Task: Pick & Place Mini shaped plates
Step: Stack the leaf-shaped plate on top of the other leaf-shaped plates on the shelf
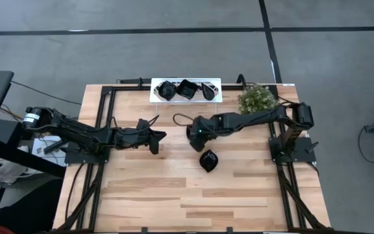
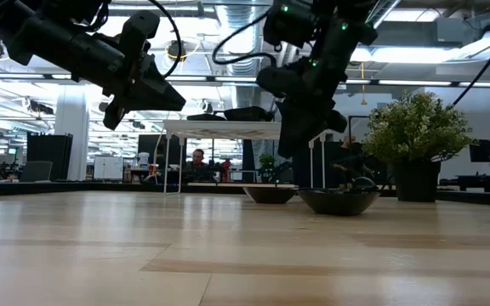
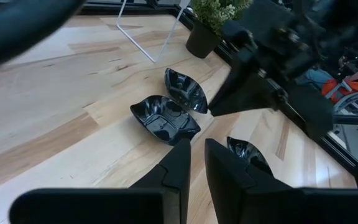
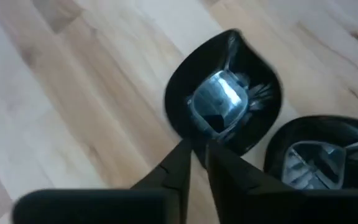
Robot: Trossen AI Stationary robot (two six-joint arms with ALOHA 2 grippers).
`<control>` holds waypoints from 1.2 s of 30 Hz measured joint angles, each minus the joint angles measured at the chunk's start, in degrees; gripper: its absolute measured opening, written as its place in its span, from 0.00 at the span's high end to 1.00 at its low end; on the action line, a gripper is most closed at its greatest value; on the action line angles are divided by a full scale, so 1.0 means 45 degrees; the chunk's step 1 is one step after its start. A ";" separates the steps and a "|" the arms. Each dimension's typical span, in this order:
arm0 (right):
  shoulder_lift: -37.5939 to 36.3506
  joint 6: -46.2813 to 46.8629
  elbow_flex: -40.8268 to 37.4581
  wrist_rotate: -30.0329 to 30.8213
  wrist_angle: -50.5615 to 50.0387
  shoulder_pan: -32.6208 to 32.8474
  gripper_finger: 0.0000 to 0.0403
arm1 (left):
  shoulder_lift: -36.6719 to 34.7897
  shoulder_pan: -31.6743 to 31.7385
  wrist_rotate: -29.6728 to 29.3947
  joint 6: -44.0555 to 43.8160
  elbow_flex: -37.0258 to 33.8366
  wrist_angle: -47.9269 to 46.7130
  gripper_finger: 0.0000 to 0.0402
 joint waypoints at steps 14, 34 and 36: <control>0.0257 -0.1410 0.0005 -0.1394 0.0012 -0.1452 0.65 | 0.0005 0.0000 -0.0003 0.0096 0.0000 0.0054 0.88; 0.1356 -0.2129 -0.0010 -0.0766 0.0395 -0.1685 0.67 | 0.0005 0.0000 -0.0003 0.0106 0.0000 0.0059 0.88; 0.1356 -0.2374 -0.0010 -0.0667 0.0635 -0.1750 0.67 | 0.0005 0.0000 -0.0003 0.0104 0.0000 0.0065 0.88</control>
